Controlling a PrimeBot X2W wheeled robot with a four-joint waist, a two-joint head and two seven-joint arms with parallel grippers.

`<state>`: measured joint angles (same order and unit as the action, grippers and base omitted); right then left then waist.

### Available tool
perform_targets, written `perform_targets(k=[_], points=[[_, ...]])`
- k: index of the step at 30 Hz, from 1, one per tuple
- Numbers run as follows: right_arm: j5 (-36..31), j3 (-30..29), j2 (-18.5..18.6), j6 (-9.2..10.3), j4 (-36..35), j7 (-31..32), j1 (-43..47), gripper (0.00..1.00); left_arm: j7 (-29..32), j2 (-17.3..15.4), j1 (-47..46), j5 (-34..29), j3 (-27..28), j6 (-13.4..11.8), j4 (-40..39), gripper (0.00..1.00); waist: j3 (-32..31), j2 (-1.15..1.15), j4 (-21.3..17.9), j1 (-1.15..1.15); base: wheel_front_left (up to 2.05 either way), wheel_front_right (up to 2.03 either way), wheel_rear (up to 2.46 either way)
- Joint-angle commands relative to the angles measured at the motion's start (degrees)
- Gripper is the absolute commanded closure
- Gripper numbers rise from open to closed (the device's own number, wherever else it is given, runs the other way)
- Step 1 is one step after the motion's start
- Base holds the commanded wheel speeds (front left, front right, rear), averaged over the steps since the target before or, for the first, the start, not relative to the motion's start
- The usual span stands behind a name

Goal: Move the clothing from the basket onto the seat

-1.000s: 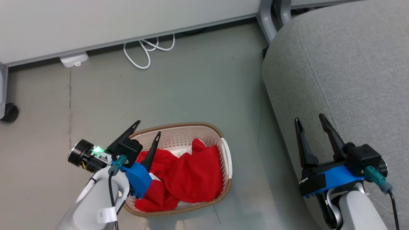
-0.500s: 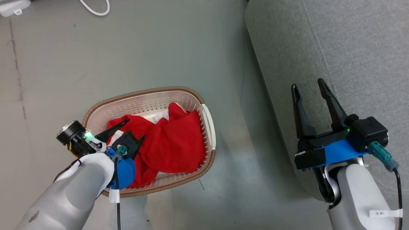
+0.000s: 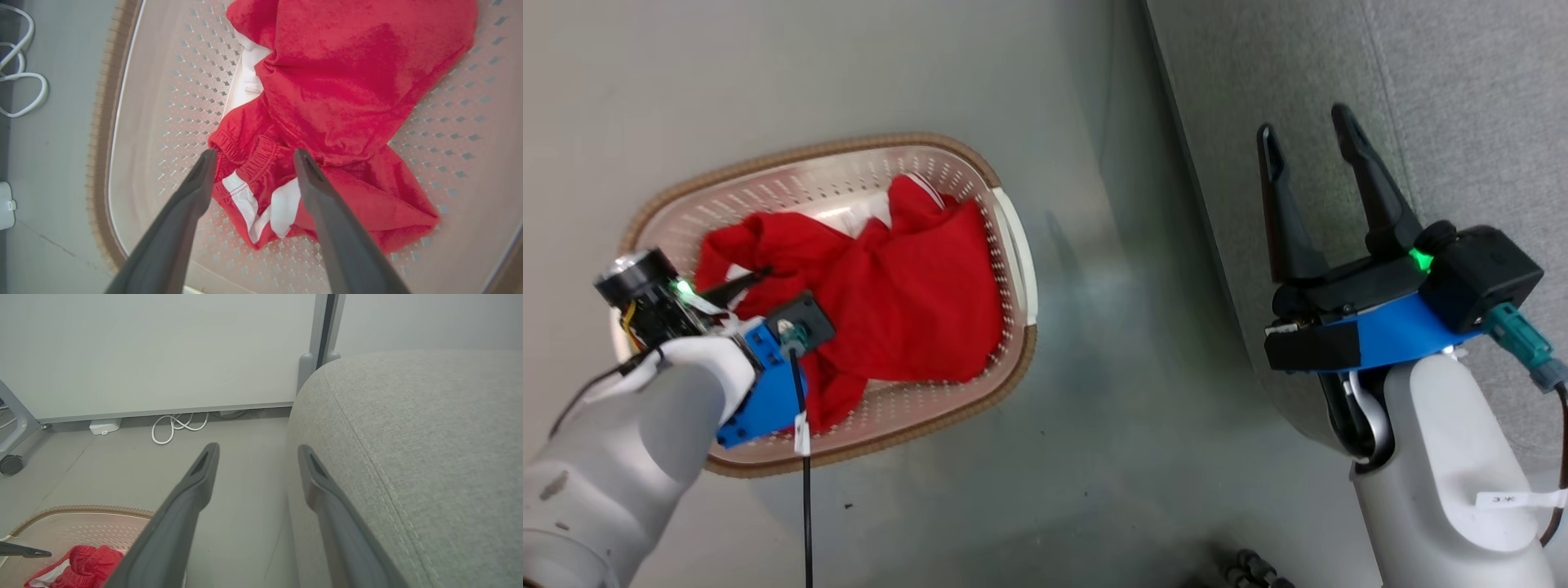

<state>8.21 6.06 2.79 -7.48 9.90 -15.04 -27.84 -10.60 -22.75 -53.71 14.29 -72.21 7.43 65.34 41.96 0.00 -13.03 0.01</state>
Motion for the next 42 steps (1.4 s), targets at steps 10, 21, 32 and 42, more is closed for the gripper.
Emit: perform_targets(k=[10, 21, 32, 42], points=[[1.4, 1.2, 0.2, -0.03, -3.3, -0.2, -4.0, 0.0, 6.3, -2.3, -6.3, -6.4, -1.3, 0.1, 2.4, 0.0, 9.8, 0.0, -4.2, -0.01, 0.0, 0.0, 0.0], [3.4, 1.8, 0.2, -0.03, -4.7, -0.2, -3.9, 0.0, 11.9, -3.6, -9.1, -11.2, -1.3, 0.1, 4.7, 0.0, 14.2, 0.0, -6.5, -0.01, 0.0, 0.0, 0.0], [3.6, 1.5, 0.2, -0.03, -4.7, 0.0, -3.8, 0.0, 17.2, -2.7, -11.2, -11.7, -1.3, 0.1, 6.5, 1.0, 15.8, 0.0, -6.5, -0.01, 0.0, 0.0, 0.0], [3.1, 0.8, 0.2, -0.03, -4.4, 0.0, -4.1, 0.0, 18.4, -1.1, -9.7, -10.7, -1.3, 0.1, 6.4, 1.0, 15.1, 0.0, -6.0, -0.01, 0.0, 0.0, 0.0]])
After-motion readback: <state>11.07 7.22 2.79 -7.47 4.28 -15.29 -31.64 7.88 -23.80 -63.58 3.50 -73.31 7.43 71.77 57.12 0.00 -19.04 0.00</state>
